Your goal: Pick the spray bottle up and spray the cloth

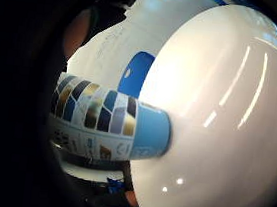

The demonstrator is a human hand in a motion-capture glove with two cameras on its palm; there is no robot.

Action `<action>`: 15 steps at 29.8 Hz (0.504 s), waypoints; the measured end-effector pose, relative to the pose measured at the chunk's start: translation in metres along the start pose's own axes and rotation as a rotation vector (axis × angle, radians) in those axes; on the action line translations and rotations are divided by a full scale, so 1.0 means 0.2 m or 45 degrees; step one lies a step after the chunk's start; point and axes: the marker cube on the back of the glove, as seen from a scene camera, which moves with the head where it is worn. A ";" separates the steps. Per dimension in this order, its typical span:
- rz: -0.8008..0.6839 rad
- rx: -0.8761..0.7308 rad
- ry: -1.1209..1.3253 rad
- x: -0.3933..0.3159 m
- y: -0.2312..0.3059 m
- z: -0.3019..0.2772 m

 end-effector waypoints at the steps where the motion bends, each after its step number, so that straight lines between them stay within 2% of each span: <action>1: -0.004 0.002 0.000 0.00 0.01 -0.01; 8: -0.078 0.030 0.000 -0.07 0.12 -0.06; 15: -0.231 0.202 0.142 -0.21 0.33 -0.13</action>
